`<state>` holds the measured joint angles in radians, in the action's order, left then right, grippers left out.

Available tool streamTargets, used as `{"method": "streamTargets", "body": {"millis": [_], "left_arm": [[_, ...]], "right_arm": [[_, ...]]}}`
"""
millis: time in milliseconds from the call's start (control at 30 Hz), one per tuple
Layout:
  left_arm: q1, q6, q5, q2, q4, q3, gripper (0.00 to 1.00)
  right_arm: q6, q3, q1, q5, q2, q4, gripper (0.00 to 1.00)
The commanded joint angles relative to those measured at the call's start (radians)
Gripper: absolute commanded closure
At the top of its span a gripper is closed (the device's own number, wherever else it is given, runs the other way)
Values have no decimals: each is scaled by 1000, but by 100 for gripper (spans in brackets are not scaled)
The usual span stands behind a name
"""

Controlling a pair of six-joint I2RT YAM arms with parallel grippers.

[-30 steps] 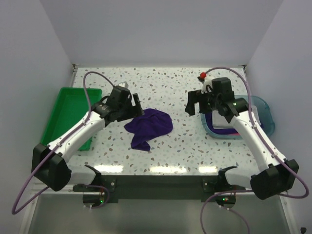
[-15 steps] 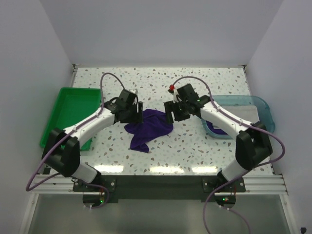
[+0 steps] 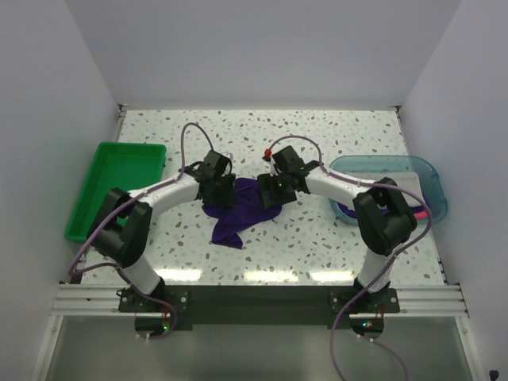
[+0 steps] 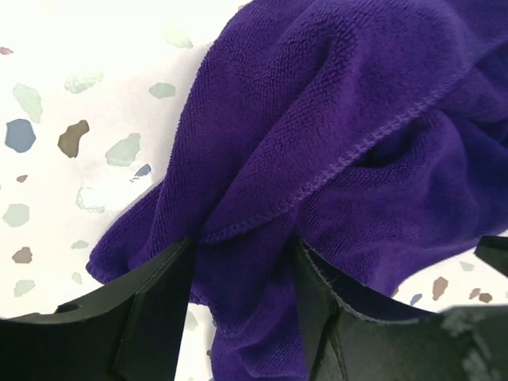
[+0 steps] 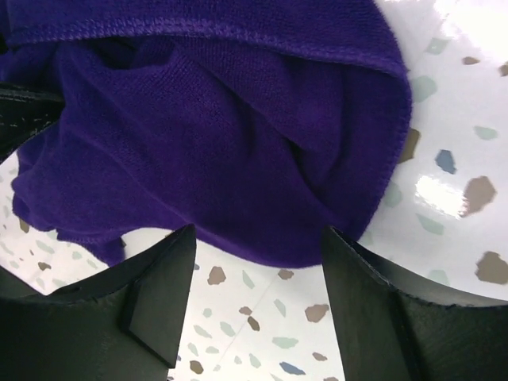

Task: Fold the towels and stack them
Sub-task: Flatten out the crumpled towel

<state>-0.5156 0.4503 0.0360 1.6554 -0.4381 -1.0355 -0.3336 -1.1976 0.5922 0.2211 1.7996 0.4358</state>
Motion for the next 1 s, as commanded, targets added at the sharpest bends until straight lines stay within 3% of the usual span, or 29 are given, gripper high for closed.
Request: {"method": "streamTargets", "body": {"millis": [0, 33, 133, 167, 233, 267, 367, 533, 700, 833, 967], "left_arm": [[5, -38, -13, 23, 47, 6, 44], [3, -39, -13, 26, 50, 12, 46], [5, -53, 16, 32, 38, 9, 68], [5, -58, 34, 26, 29, 5, 84], [8, -79, 103, 15, -11, -27, 95], [15, -88, 129, -5, -28, -41, 100], [41, -131, 224, -61, -79, -103, 100], [54, -229, 391, -135, -154, -233, 100], [52, -288, 510, -221, -192, -333, 100], [49, -352, 393, -337, -195, -388, 100], [49, -354, 298, -387, -221, -406, 97]], "right_arm": [[-22, -34, 30, -35, 32, -55, 33], [-21, -33, 32, -43, 41, -63, 33], [-12, -37, 35, -68, 73, -45, 40], [-5, -37, 35, -100, 72, -36, 53], [13, -42, 35, -123, 58, 10, 77], [24, -45, 35, -161, 47, 24, 83], [67, -48, 26, -219, -5, 93, 100], [136, -46, -8, -293, -124, 207, 100], [221, -60, -5, -133, -247, 317, 100], [257, -66, -2, 64, -350, 397, 100], [268, -72, -2, 77, -452, 449, 100]]}}
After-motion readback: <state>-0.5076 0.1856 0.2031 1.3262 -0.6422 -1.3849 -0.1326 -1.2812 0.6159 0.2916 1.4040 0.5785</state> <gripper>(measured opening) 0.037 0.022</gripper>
